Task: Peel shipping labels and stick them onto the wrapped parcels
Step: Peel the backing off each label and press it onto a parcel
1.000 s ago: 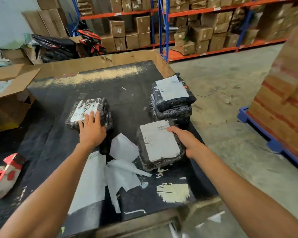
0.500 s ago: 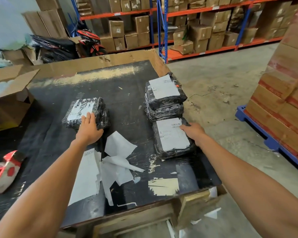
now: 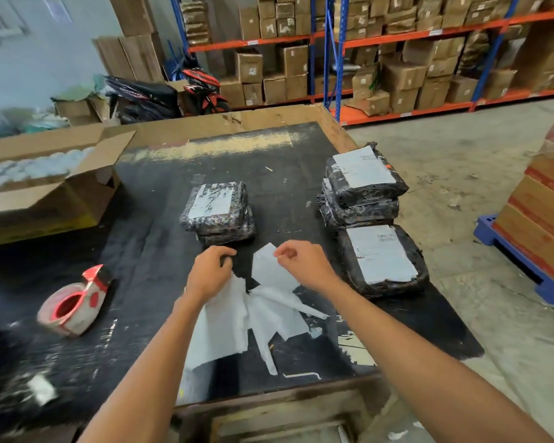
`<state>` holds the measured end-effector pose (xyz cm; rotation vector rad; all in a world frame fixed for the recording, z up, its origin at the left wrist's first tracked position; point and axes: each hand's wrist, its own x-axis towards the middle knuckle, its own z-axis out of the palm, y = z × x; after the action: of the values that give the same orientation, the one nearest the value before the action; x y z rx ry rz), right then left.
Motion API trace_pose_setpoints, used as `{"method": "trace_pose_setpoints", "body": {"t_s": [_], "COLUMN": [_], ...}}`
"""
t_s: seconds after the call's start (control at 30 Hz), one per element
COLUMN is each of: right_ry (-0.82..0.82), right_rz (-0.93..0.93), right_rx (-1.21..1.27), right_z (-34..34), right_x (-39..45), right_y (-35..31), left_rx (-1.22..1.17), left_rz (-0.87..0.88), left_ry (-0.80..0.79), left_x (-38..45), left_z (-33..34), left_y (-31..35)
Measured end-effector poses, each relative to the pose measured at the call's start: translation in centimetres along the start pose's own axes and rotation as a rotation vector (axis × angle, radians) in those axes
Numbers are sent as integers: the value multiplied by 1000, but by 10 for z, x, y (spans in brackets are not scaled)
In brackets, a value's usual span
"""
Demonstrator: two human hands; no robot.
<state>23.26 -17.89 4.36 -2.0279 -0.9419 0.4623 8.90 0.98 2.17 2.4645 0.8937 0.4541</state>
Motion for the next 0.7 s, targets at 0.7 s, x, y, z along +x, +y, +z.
{"method": "trace_pose_setpoints", "body": {"t_s": [0.7], "right_ry": [-103], "right_rz": [296], "right_rx": [221], "right_z": [88], "right_x": [24], "right_y": [-25], "left_rx": [-4], "left_rz": [-130], "left_ry": [-23], "left_x": [-64], "left_z": [19], "left_y": [-79]}}
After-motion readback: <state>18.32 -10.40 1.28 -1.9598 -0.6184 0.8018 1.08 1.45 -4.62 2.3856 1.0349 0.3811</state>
